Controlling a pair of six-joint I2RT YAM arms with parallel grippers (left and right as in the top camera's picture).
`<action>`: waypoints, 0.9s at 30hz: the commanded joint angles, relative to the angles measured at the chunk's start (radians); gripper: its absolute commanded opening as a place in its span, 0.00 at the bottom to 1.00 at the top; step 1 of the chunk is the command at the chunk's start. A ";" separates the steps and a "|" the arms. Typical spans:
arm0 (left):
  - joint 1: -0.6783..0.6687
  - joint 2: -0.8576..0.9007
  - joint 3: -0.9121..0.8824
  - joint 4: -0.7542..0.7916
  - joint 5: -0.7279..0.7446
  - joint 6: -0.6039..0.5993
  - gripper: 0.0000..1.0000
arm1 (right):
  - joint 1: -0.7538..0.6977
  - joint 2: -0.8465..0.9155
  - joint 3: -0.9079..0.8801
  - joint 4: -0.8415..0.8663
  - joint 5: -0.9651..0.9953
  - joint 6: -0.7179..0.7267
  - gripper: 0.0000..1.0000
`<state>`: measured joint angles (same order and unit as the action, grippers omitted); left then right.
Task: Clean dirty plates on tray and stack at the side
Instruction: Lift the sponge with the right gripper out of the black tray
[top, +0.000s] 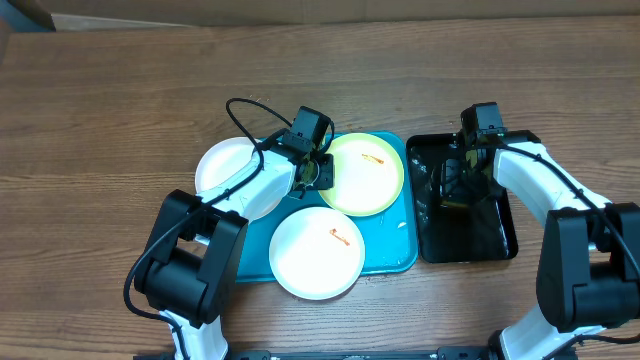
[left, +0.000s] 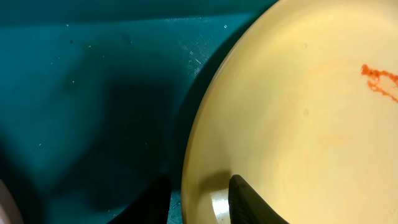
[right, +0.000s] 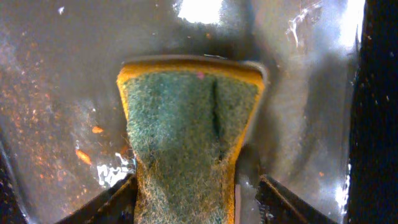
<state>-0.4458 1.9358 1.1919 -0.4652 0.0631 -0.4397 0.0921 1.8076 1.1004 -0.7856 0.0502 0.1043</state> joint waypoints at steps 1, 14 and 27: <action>-0.006 0.033 0.002 -0.005 -0.011 -0.006 0.33 | -0.003 -0.004 0.013 0.021 0.000 0.004 0.55; -0.006 0.033 0.002 -0.005 -0.011 -0.006 0.34 | -0.003 -0.005 0.012 0.070 0.000 0.004 0.55; -0.006 0.033 0.002 -0.006 -0.011 -0.006 0.34 | -0.003 -0.005 0.012 0.044 -0.011 0.003 0.61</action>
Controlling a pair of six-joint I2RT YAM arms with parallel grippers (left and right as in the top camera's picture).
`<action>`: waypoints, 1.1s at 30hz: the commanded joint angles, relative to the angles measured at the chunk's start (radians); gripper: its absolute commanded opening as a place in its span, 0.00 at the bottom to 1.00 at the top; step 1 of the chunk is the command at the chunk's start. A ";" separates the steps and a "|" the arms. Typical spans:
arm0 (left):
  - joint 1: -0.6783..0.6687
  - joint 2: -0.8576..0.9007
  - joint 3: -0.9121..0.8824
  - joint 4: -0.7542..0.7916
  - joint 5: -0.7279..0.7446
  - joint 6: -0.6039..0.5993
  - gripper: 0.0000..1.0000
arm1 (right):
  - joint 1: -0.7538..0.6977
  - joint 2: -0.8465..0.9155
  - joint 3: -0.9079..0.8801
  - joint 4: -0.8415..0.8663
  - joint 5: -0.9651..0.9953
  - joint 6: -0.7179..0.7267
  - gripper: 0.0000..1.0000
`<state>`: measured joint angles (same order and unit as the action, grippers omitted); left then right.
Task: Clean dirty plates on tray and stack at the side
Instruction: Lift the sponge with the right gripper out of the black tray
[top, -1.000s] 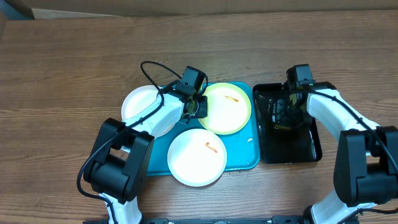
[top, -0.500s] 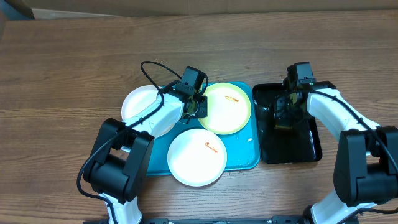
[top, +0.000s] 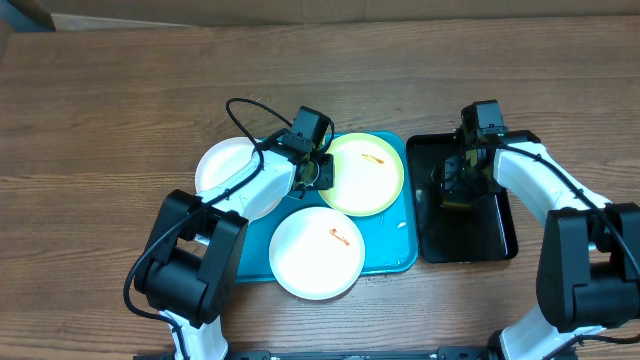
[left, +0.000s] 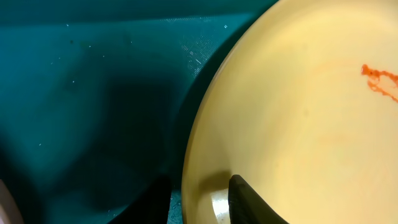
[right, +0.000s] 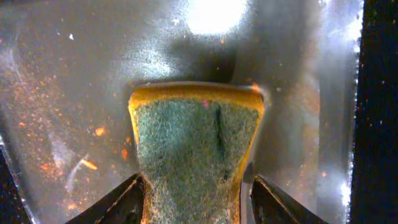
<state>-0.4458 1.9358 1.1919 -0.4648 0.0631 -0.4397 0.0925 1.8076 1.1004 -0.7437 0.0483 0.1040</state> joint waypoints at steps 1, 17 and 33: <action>-0.006 0.033 0.002 -0.006 -0.011 -0.006 0.34 | -0.003 -0.004 0.012 0.002 -0.010 0.003 0.64; -0.006 0.033 0.002 -0.006 -0.011 -0.006 0.33 | -0.003 -0.004 0.011 0.009 -0.024 -0.003 0.10; -0.006 0.033 0.002 -0.006 -0.011 -0.006 0.34 | -0.003 -0.004 0.011 0.017 -0.024 0.005 0.48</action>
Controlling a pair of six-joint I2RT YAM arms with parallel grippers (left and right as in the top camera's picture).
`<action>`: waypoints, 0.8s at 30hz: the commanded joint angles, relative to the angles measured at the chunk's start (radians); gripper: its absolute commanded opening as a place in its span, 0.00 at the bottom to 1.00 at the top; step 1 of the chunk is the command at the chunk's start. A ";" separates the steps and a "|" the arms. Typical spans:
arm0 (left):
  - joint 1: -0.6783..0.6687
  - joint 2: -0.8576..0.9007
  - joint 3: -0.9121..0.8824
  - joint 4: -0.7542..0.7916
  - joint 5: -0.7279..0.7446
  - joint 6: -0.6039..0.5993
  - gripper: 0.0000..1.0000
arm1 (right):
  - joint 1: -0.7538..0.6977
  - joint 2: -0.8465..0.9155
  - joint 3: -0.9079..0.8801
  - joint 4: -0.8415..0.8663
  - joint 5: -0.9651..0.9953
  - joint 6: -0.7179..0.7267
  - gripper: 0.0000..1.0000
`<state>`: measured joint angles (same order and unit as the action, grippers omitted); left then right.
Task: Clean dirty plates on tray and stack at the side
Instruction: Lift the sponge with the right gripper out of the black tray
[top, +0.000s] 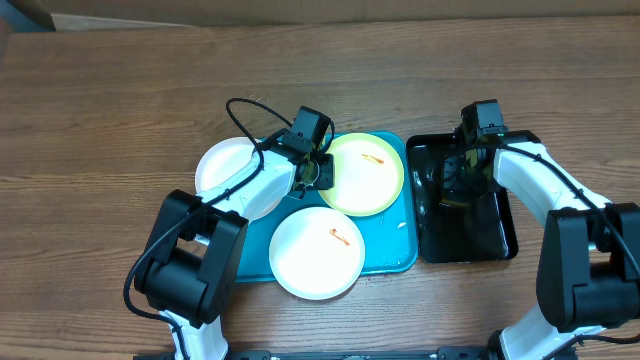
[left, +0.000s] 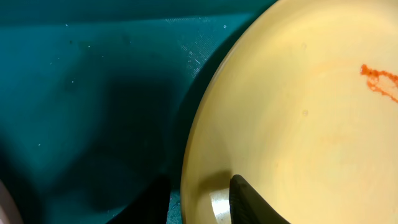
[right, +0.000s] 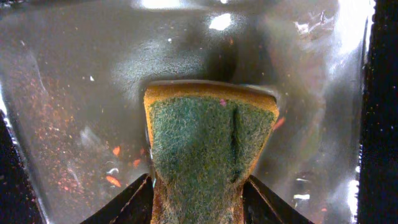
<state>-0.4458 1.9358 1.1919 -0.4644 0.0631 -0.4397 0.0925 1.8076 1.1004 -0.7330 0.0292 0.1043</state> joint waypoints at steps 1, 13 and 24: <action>-0.006 0.033 0.002 -0.006 -0.011 -0.006 0.34 | -0.003 -0.004 0.011 0.006 -0.005 0.005 0.48; -0.006 0.033 0.002 -0.006 -0.011 -0.006 0.33 | -0.003 -0.004 0.011 0.026 -0.005 0.004 0.47; -0.006 0.033 0.002 -0.006 -0.011 -0.006 0.33 | -0.003 -0.004 -0.047 0.108 -0.005 0.005 0.13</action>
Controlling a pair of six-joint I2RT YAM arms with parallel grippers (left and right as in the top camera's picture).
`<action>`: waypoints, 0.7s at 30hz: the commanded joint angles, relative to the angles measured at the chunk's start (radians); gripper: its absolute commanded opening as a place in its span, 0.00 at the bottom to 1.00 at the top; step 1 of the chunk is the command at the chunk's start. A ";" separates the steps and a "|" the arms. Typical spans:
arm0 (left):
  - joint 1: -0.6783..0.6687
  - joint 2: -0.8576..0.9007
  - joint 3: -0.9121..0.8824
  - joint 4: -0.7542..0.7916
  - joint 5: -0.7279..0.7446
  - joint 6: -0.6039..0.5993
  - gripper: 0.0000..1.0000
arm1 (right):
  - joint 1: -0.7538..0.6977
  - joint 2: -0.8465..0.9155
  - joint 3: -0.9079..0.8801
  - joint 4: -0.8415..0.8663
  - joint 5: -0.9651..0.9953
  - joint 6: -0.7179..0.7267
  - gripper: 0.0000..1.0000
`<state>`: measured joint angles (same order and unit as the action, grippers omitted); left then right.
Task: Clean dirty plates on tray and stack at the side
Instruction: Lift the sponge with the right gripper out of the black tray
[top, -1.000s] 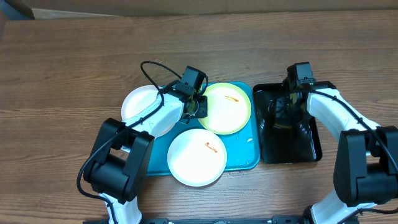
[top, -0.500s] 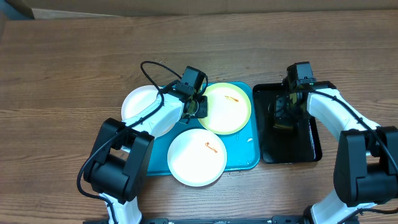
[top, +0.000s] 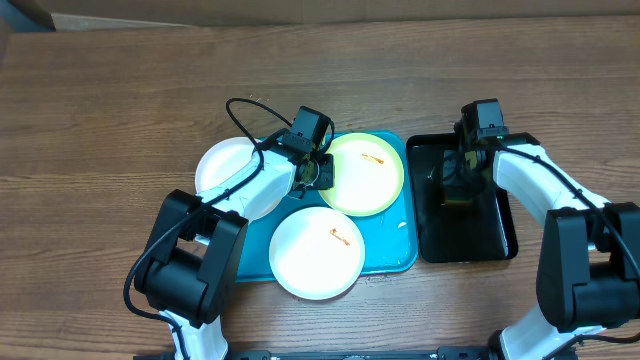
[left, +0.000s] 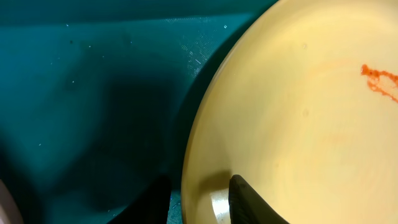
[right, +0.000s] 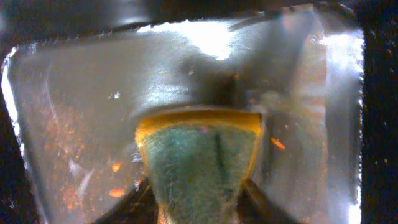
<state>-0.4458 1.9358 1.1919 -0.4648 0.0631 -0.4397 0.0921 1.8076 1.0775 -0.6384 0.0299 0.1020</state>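
Note:
A yellow-green plate (top: 366, 173) with an orange smear lies at the back right of the teal tray (top: 400, 250). My left gripper (top: 321, 170) is shut on the yellow-green plate's (left: 298, 118) left rim, one finger over and one under. A white plate (top: 316, 252) with an orange smear overhangs the tray's front edge. Another white plate (top: 222, 165) lies at the tray's left edge, partly under my left arm. My right gripper (top: 458, 180) is shut on a yellow sponge (right: 199, 155) with a green scrub face, held over the wet floor of the black basin (top: 495, 235).
The black basin (right: 74, 99) holds water with orange flecks floating in it. Bare wooden table (top: 100, 120) lies all around the tray and the basin. A cable loops above my left arm.
My right gripper with the sponge has shifted a little within the basin; the sponge shows shorter and the basin's far rim has come into the wrist view. My left gripper and the plates are unmoved.
At every moment my left gripper stayed shut on the yellow-green plate's rim, without moving. My right gripper kept the sponge over the wet basin, at a slightly different spot each time, with orange flecks in the water around it.

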 joint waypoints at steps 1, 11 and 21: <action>-0.006 0.033 0.002 -0.005 -0.011 -0.006 0.33 | -0.003 -0.005 -0.020 0.013 -0.005 0.007 0.09; -0.006 0.033 0.002 -0.005 -0.011 -0.006 0.37 | -0.003 -0.006 0.100 -0.122 -0.004 0.006 0.04; -0.006 0.033 0.002 -0.001 -0.011 -0.006 0.38 | 0.008 -0.006 0.193 -0.213 0.004 0.097 0.04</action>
<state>-0.4458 1.9358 1.1923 -0.4618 0.0631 -0.4393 0.0925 1.8076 1.2407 -0.8494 0.0284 0.1524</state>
